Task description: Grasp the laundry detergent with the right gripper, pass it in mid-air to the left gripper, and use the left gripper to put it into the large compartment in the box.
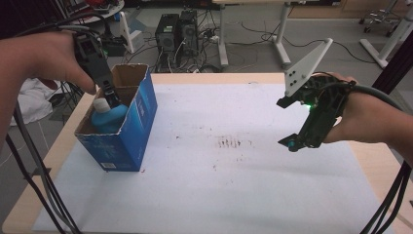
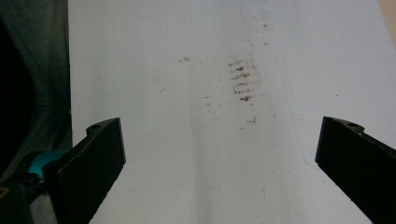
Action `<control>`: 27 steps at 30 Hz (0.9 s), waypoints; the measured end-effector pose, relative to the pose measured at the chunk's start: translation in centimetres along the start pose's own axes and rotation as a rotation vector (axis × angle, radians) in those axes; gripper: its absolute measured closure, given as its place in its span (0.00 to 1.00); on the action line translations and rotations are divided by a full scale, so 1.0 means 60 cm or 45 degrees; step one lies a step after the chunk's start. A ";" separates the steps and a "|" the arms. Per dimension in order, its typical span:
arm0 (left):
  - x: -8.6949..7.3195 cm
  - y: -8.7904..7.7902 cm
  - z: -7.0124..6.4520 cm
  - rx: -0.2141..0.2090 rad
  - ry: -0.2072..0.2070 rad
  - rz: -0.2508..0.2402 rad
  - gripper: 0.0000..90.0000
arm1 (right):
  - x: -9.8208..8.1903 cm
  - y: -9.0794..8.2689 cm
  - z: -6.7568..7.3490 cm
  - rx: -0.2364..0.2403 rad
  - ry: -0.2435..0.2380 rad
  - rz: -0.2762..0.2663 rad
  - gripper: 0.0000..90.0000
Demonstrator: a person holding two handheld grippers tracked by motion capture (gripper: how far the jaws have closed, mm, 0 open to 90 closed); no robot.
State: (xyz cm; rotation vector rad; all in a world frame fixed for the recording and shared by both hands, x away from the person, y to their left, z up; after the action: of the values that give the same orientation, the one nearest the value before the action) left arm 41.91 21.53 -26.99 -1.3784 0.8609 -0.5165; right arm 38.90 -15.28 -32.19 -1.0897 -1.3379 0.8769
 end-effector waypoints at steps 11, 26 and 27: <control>0.044 -0.027 -0.051 0.070 0.175 -0.016 0.08 | -0.006 -0.008 -0.002 0.000 0.013 0.030 0.01; 0.109 -0.022 -0.128 0.076 0.462 0.039 0.02 | -0.017 -0.028 -0.006 -0.004 0.016 0.121 0.01; 0.112 -0.021 -0.132 0.082 0.481 0.049 0.02 | -0.018 -0.029 -0.007 -0.005 0.014 0.128 0.01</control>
State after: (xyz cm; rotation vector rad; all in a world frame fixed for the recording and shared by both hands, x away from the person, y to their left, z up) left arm 40.03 11.24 -27.01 -1.2209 1.1621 -0.7837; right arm 39.06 -16.82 -30.84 -1.1713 -1.2851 0.9415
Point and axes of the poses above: each handheld gripper's, and its own axes: y roughly forward along the jaws, x roughly out of its top, z roughly to its left, the point moved 7 cm from there along y, roughly forward along the jaws, and after that the axes turned 13 degrees about z, right-handed, at the moved point
